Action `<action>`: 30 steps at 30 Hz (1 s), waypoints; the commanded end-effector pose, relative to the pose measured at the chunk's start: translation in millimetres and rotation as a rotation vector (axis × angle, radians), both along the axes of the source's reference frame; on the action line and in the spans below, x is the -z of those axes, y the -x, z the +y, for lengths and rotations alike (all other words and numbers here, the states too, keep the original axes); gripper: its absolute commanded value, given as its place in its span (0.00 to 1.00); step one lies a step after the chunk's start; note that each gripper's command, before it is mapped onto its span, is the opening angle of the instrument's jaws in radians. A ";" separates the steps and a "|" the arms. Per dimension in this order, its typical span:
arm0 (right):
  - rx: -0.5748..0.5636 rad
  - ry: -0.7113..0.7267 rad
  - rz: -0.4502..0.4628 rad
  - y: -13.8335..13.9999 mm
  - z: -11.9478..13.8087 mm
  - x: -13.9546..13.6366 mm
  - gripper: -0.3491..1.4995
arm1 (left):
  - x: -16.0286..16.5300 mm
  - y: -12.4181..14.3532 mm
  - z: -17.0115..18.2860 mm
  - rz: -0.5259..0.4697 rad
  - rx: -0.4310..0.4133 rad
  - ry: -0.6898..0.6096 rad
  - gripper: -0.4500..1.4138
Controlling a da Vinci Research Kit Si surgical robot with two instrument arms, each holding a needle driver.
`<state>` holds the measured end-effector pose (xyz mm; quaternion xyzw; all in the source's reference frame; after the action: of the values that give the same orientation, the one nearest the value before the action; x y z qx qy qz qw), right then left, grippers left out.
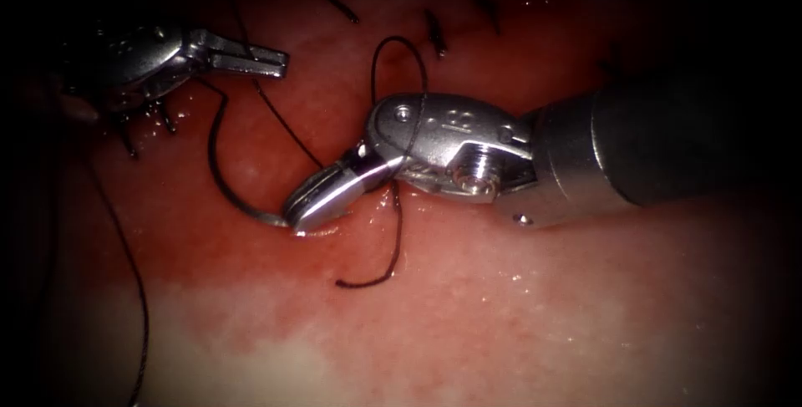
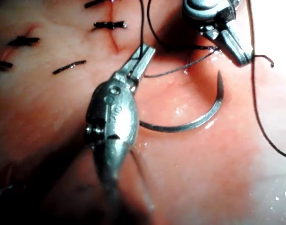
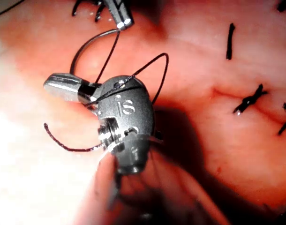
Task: Wound Closure
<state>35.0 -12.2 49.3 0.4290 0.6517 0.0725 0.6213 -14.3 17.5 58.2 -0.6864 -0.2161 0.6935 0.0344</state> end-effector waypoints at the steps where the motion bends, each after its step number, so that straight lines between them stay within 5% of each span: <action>1: 0.036 0.009 0.003 -0.7 -1.1 0.0 0.29 | -0.4 0.7 -0.8 -0.001 -0.004 -0.003 0.00; 8: 0.186 0.062 -0.044 -0.9 -3.0 1.3 0.70 | 0.0 0.6 -1.1 -0.003 -0.007 -0.005 0.00; 24: 0.285 0.122 -0.160 -0.3 -3.9 1.0 0.70 | -0.1 0.2 -1.8 0.001 -0.010 0.002 0.00; 30: 0.307 0.145 -0.186 -0.2 -4.2 0.4 0.63 | 0.2 0.1 -2.2 0.001 -0.010 0.002 0.00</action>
<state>34.6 -15.7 48.5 0.4674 0.5210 -0.0308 0.7135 -13.8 16.0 57.4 -0.6850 -0.2176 0.6946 0.0294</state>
